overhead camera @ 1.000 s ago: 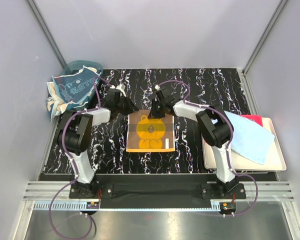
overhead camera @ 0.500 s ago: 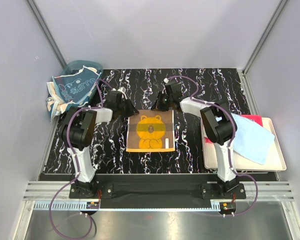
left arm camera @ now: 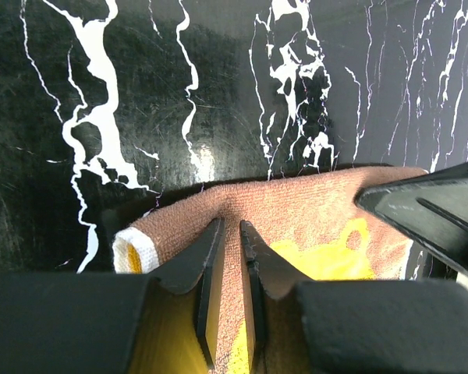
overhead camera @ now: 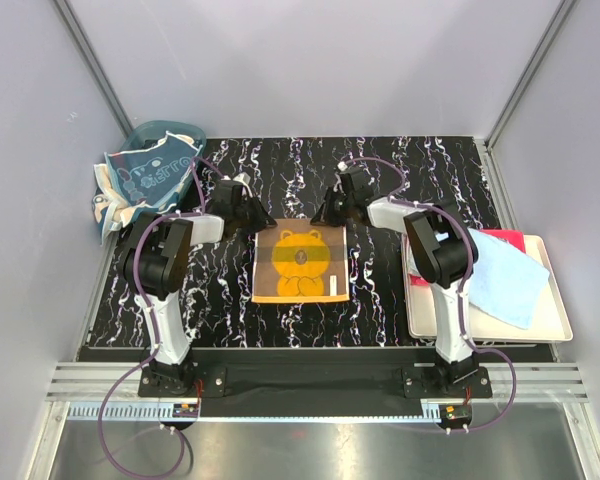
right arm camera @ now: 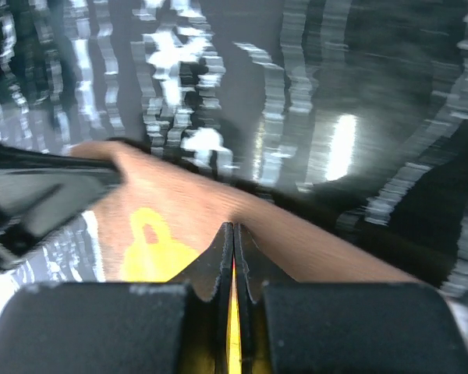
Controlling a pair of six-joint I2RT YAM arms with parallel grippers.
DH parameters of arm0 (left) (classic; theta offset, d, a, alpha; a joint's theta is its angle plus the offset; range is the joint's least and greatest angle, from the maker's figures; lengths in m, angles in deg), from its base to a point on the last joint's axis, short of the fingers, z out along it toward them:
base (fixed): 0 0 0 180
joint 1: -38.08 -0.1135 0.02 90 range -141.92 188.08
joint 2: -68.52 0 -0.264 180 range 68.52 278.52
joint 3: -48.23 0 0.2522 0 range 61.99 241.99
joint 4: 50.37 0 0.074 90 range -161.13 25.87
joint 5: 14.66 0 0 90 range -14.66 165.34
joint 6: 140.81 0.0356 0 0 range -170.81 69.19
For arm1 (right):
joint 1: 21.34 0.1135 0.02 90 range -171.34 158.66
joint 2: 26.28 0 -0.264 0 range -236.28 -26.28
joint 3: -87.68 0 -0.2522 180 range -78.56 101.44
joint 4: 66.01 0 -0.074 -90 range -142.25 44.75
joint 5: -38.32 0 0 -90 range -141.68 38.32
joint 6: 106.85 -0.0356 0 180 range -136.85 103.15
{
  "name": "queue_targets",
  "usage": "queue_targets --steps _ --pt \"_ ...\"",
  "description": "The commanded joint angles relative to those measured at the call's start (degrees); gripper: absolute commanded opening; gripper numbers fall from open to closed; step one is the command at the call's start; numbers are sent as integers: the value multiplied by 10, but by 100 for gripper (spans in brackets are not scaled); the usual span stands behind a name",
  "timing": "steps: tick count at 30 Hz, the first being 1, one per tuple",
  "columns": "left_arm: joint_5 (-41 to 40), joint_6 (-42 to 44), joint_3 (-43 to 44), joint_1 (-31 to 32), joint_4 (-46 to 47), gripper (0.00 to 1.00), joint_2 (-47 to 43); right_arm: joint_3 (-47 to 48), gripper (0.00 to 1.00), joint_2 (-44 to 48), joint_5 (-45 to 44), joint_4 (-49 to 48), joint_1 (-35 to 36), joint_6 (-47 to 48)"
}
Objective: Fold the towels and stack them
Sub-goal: Fold the towel
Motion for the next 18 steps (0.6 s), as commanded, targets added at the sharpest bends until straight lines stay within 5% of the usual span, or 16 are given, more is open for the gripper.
queue_targets --steps 1,18 --pt "-10 15 20 -7 12 19 7 -23 5 7 6 -22 -28 2" --pt "-13 24 33 -16 -9 20 8 -28 8 72 -40 53 -75 68"
